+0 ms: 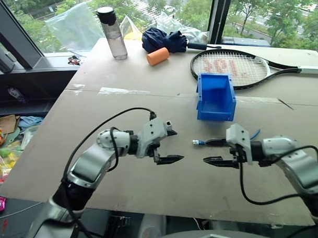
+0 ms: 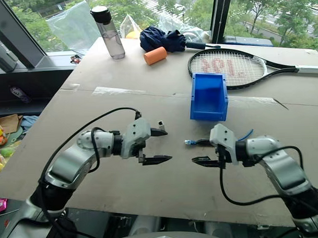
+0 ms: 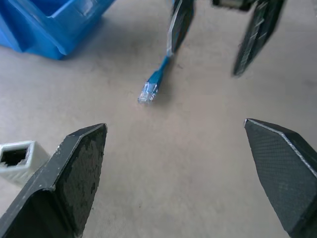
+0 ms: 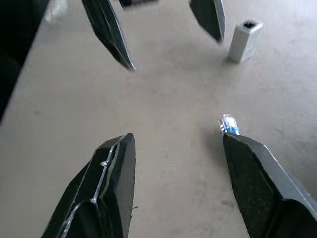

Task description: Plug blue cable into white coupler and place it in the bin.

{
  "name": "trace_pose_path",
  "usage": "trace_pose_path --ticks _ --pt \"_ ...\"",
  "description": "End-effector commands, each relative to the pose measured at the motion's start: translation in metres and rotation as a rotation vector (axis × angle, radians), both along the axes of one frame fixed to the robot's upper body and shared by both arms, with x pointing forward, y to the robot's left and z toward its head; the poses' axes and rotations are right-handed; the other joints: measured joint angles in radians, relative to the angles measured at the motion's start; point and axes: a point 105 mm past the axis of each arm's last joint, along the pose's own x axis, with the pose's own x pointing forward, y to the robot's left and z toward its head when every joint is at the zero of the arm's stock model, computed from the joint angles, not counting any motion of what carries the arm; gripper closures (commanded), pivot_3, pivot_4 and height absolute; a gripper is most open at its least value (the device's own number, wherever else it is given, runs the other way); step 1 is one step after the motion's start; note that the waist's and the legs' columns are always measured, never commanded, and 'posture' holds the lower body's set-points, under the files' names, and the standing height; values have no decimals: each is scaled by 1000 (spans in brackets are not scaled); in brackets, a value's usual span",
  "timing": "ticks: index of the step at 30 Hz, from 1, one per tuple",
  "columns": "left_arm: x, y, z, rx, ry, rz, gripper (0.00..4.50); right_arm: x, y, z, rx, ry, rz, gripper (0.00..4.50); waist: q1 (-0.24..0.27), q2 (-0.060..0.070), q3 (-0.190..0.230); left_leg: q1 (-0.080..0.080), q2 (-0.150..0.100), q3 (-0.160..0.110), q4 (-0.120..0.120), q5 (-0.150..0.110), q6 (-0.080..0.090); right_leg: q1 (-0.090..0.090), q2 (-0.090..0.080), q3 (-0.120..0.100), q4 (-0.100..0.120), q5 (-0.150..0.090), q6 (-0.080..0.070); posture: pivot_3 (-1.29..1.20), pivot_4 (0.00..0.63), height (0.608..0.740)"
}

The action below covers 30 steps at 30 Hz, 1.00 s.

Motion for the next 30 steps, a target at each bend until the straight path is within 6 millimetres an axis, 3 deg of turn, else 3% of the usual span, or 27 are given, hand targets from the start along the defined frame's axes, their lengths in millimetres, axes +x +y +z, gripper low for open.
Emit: trace_pose_path --ticks 1,8,11,17,19,22,24,28,30 --pt "13 -16 -5 37 -47 -37 0 -29 -13 19 81 -96 -136 1630 -1 0 -1 1 0 -1 0 0 0 1 0 -1 0 0 0 0 150 740" --pt "39 -35 -15 119 -63 -63 0 -63 -33 11 69 -91 -456 1630 -34 2 -1 2 0 -3 1 0 0 1 2 0 3 -3 3 0 150 740" --pt "36 -38 -25 186 -64 -138 689 -65 -34 8 61 -87 -493 1608 -38 2 -2 2 0 -3 2 0 0 1 2 0 3 -4 3 0 150 740" --pt "31 -28 -37 273 -49 -200 3212 -64 -32 5 70 -86 -518 1608 -34 2 -2 1 0 -3 1 0 0 1 2 0 2 -3 0 0 150 740" --pt "31 -25 -39 280 -41 -196 4333 -64 -30 4 78 -86 -518 1608 -34 2 -2 1 0 -3 1 0 0 1 2 0 2 -3 0 0 150 740" --pt "31 -24 -37 267 -41 -195 4435 -63 -27 3 100 -75 -524 1608 -35 2 -2 1 0 -3 1 0 0 1 2 0 2 -3 1 0 150 740" --pt "28 -29 -24 175 -1 -193 4435 -58 -23 3 153 -41 -541 1608 -37 1 -2 1 0 -3 1 0 0 1 2 0 2 -3 1 0 150 740" --pt "2 -39 41 -198 419 -209 4435 -50 -1 8 505 208 -577 1608 -39 0 0 -1 1 -5 1 0 0 0 2 -2 2 -3 0 0 150 740" --pt "-5 -34 58 -267 533 -217 4435 -45 11 18 682 299 -546 1608 -39 1 0 -2 2 -11 3 0 0 0 1 -4 3 -3 0 0 150 740"
